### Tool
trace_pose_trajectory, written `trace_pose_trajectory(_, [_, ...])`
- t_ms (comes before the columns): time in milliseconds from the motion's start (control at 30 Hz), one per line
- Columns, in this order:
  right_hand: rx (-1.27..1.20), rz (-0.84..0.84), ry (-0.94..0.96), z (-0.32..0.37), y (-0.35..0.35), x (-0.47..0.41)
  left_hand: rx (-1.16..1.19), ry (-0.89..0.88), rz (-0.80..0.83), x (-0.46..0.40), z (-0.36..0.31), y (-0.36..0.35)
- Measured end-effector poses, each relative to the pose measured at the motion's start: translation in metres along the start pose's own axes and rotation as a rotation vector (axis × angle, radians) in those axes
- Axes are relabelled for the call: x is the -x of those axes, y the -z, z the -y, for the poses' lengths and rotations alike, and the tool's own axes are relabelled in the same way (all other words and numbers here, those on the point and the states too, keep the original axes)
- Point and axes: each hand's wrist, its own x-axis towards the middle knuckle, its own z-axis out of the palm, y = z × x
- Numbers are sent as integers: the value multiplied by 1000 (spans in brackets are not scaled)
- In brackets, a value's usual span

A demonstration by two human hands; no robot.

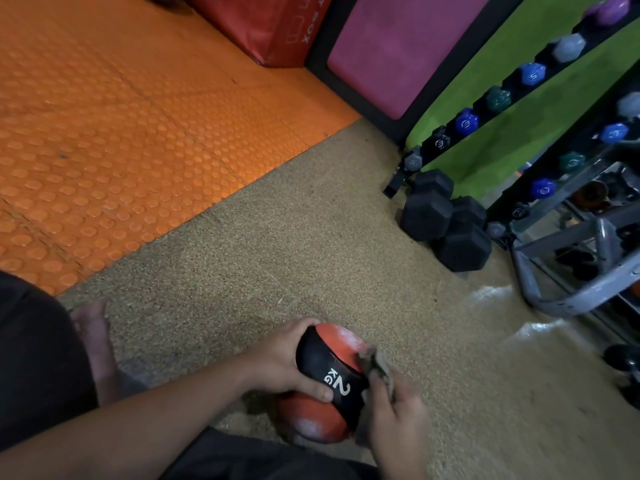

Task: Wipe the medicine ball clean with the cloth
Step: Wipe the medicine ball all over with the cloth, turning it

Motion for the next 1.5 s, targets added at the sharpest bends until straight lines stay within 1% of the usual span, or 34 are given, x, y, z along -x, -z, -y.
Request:
trace_pose_trajectory(33, [34, -43, -56, -3, 2, -1, -6, -5, -2, 0, 1, -1])
trace_pose_trajectory(67, [109, -78, -33, -3, 3, 0, -8, -6, -7, 0, 2, -3])
trace_pose_trajectory(100, [185, -90, 39, 2, 1, 2, -3, -7, -18, -1, 2, -4])
trace_pose_trajectory(133, [244, -66, 138, 11, -3, 5, 4, -8, -27, -1, 3, -6])
trace_pose_trajectory(200, [398, 62, 363, 34, -20, 11, 20, -45, -43, -1, 6, -10])
trace_pose_trajectory(233, [475, 118, 426, 45, -30, 12, 41, -74, -49, -1, 8, -12])
trace_pose_trajectory(300, [556, 172, 417, 57, -43, 9, 120, -104, -79, -2, 9, -13])
trace_pose_trajectory(367, [534, 202, 361, 60, -44, 2, 176, -76, -78, -1, 12, -10])
trace_pose_trajectory(400, [497, 206, 375, 56, -41, 1, 185, -62, -64, -2, 17, -9])
trace_pose_trajectory(467, [373, 184, 434, 40, -29, 3, 166, -27, 1, -7, 26, -3])
trace_pose_trajectory(500, [299, 167, 441, 29, -23, 4, 162, -3, 42, -8, 27, 2])
trace_pose_trajectory(533, [238, 140, 410, 20, -16, 4, 181, 28, 91, -8, 28, 8])
trace_pose_trajectory(567, [172, 106, 334, 12, -10, 6, 210, 53, 142, -8, 27, 14])
trace_pose_trajectory(600, [90, 65, 214, 5, -7, 8, 233, 78, 189, -7, 27, 21])
trace_pose_trajectory(667, [-98, -24, -131, -2, -4, 4, 236, 134, 276, -5, 29, 36])
trace_pose_trajectory(733, [-200, -34, -492, -11, -7, -7, 207, 180, 365, -1, 27, 55])
trace_pose_trajectory(833, [-421, 40, -940, -11, -23, -24, 159, 263, 449, 6, 14, 74])
trace_pose_trajectory(867, [-501, 97, -1044, -6, -30, -26, 186, 338, 456, 8, 9, 75])
trace_pose_trajectory(933, [-624, 271, -1102, 1, -48, -27, 318, 514, 434, 14, 2, 66])
trace_pose_trajectory(967, [-676, 328, -1096, 9, -54, -26, 372, 548, 396, 17, -1, 58])
trace_pose_trajectory(1033, [-763, 367, -1076, 16, -57, -24, 418, 507, 296, 21, 2, 45])
trace_pose_trajectory(1133, [-861, 268, -987, 25, -52, -20, 481, 306, 197, 23, 13, 38])
trace_pose_trajectory(1200, [-912, 201, -893, 22, -53, -16, 453, 199, 164, 24, 11, 43])
trace_pose_trajectory(1267, [-865, 149, -764, 15, -61, -18, 380, 124, 165, 20, 9, 54])
trace_pose_trajectory(1333, [-821, 134, -675, 10, -68, -22, 242, 77, 187, 16, 8, 69])
trace_pose_trajectory(1400, [-800, 156, -604, 17, -74, -22, 128, 93, 186, 16, 18, 82])
trace_pose_trajectory(1500, [-619, 172, -408, 16, -82, -17, -58, 87, 111, 20, 21, 83])
